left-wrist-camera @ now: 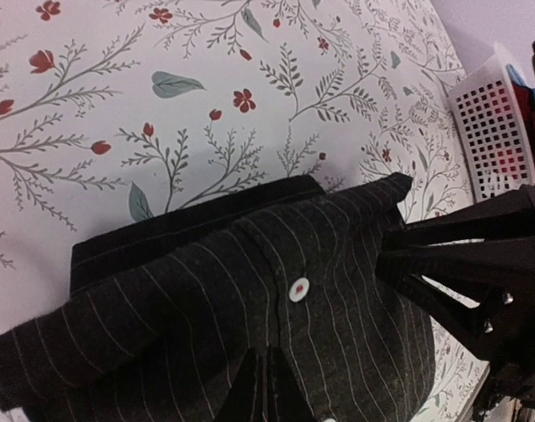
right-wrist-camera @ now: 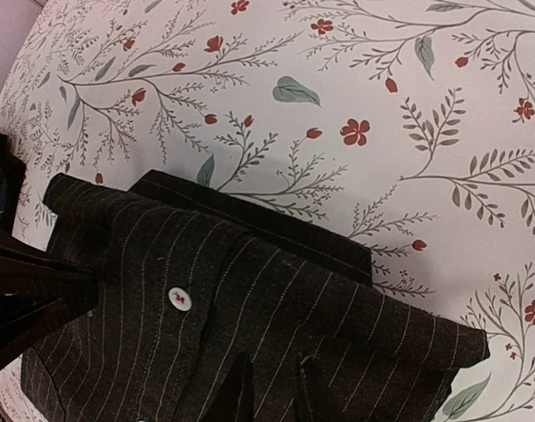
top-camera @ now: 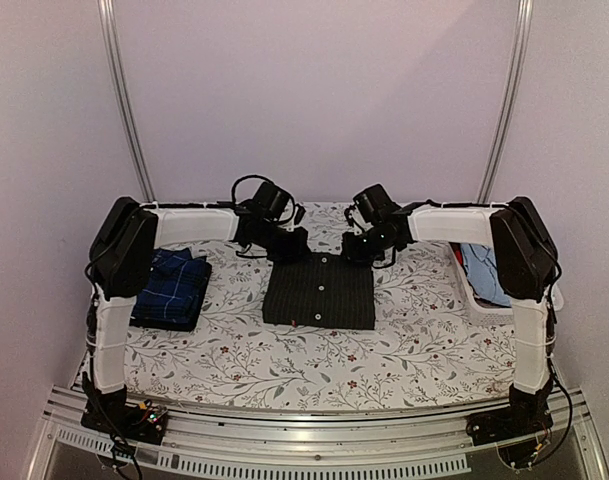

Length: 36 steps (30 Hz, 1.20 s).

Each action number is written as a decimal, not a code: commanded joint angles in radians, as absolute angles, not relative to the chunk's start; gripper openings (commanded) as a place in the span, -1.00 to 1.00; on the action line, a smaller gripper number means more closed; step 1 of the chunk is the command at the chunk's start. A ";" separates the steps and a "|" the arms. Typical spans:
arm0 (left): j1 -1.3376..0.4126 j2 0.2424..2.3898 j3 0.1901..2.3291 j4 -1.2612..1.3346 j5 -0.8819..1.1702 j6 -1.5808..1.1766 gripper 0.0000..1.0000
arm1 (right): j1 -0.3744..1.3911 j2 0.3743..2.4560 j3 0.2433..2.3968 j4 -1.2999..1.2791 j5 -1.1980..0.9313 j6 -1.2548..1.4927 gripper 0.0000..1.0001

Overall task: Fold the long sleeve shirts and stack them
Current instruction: Fold the 2/3-rectangle-folded shirt at the center of the board, then smooth out the square-folded shirt at the center of the board.

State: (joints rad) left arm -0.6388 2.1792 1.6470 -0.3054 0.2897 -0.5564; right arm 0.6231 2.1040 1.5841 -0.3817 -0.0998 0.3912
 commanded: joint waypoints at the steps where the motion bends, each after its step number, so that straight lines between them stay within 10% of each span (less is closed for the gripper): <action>1: -0.616 2.276 1.763 -0.390 0.240 -0.510 -0.93 | 0.584 2.189 1.632 -0.395 -0.131 0.367 -0.69; 16: -0.536 2.457 1.951 -0.494 0.232 -0.465 -0.90 | 0.510 2.261 1.711 -0.450 -0.139 0.344 -0.31; 24: -0.536 2.306 1.955 -0.515 0.210 -0.410 -0.39 | 0.618 2.110 1.701 -0.522 0.009 0.309 -0.08; 36: -0.596 1.922 1.514 -0.429 0.310 -0.485 -0.43 | 0.859 1.936 1.500 -0.533 0.090 0.391 0.19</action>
State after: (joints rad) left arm -0.5495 2.0022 1.6760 -0.4652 0.2245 -0.4583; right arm 0.8085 1.9694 1.5532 -0.5014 0.0631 0.3489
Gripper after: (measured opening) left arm 0.316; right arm 0.588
